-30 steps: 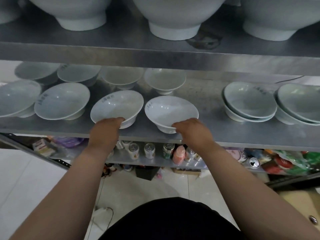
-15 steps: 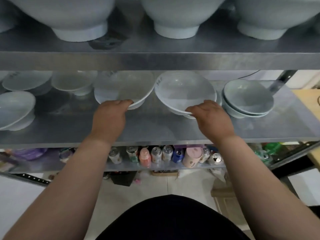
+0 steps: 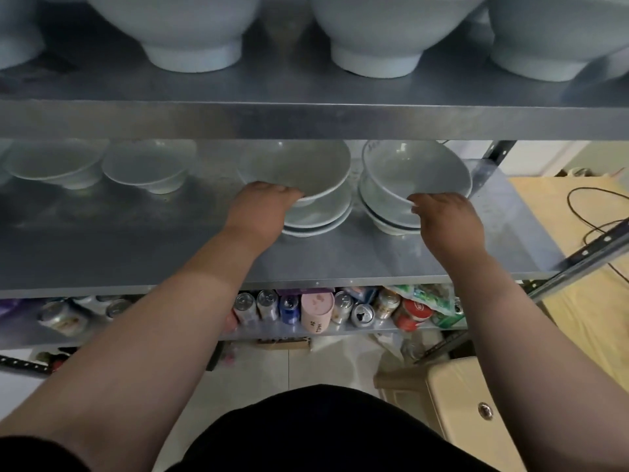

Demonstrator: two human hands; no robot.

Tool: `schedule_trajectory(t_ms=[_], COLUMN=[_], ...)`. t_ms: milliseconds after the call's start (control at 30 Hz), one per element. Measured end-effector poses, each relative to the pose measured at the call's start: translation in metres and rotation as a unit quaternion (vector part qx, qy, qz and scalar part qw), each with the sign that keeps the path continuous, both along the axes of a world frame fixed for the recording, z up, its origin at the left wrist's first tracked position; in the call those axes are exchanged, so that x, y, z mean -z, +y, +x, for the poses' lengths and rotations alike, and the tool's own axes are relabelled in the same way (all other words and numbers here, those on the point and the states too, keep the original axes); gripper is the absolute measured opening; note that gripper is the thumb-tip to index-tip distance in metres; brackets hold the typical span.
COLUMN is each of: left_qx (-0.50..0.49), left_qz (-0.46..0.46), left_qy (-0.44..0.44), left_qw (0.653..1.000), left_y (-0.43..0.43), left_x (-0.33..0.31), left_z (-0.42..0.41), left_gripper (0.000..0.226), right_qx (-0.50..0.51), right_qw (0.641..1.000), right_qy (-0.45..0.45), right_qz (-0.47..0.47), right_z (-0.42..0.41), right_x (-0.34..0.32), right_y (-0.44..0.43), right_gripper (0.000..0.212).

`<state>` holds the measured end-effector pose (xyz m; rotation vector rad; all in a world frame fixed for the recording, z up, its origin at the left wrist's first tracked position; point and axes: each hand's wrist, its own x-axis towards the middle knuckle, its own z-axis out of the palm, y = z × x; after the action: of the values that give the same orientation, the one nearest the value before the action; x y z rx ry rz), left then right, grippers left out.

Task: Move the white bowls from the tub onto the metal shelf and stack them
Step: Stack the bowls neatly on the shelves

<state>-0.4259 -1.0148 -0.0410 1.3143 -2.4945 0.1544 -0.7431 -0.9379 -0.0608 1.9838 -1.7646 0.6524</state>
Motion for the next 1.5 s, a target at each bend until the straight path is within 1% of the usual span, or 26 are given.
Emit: schedule_trajectory(t_ms=[100,200,300,400,533,567,667,767,967,1100,1167,1267,1367,1433,1467,1500], left_qx=[-0.010,-0.012,-0.011,-0.002,0.008,0.008,0.009,-0.001,-0.011,-0.017,-0.009,0.002,-0.011,-0.036,-0.051,-0.068], left_qz=[0.028,0.054,0.058,0.049,0.081,0.087,0.097,0.115,0.120,0.135,0.150,0.167,0.198,0.231,0.257,0.281], left_qy=[-0.051,-0.087,-0.085,-0.075,-0.093,-0.090,-0.086,-0.082,-0.066,-0.062,-0.030,0.096,0.210,0.278,0.322,0.367], left_qw=[0.998,0.995,0.995,0.996,0.992,0.992,0.992,0.990,0.990,0.989,0.988,0.981,0.958,0.932,0.910,0.884], left_y=[-0.001,-0.002,0.000,-0.002,-0.006,-0.005,-0.003,-0.002,-0.002,-0.004,-0.002,0.012,0.039,0.058,0.068,0.076], left_x=[0.010,0.016,0.024,0.031,0.031,0.032,0.036,0.039,0.041,0.039,0.039,0.032,0.022,0.019,0.019,0.021], left_z=[-0.016,-0.026,-0.028,-0.027,-0.026,-0.026,-0.028,-0.033,-0.036,-0.036,-0.032,-0.020,0.004,0.028,0.040,0.053], left_gripper=[0.053,0.054,0.051,0.047,0.035,0.033,0.034,0.032,0.030,0.032,0.034,0.042,0.043,0.038,0.034,0.030], right_qx=[0.012,0.024,0.032,0.005,-0.017,-0.012,0.001,-0.003,-0.003,-0.001,0.008,0.021,-0.001,-0.008,-0.008,-0.007], right_qw=[1.000,0.998,0.994,0.991,0.984,0.983,0.984,0.986,0.987,0.983,0.982,0.984,0.977,0.955,0.932,0.901], right_qy=[0.000,0.012,0.021,0.024,-0.002,-0.015,-0.015,-0.004,-0.011,-0.010,-0.029,-0.097,-0.189,-0.273,-0.333,-0.399], right_qz=[0.023,0.061,0.105,0.132,0.176,0.183,0.178,0.169,0.161,0.182,0.185,0.150,0.094,0.114,0.142,0.173], right_z=[-0.021,-0.034,-0.037,-0.036,-0.035,-0.035,-0.033,-0.033,-0.037,-0.036,-0.032,-0.017,0.019,0.048,0.063,0.080], right_x=[0.009,0.018,0.024,0.027,0.029,0.029,0.033,0.036,0.036,0.033,0.031,0.025,0.020,0.015,0.013,0.011], right_y=[-0.005,-0.009,-0.013,-0.016,-0.019,-0.019,-0.020,-0.023,-0.021,-0.024,-0.021,-0.007,0.018,0.034,0.041,0.047], right_gripper=[0.031,0.034,0.041,0.045,0.029,0.032,0.046,0.053,0.048,0.046,0.044,0.035,0.033,0.031,0.029,0.027])
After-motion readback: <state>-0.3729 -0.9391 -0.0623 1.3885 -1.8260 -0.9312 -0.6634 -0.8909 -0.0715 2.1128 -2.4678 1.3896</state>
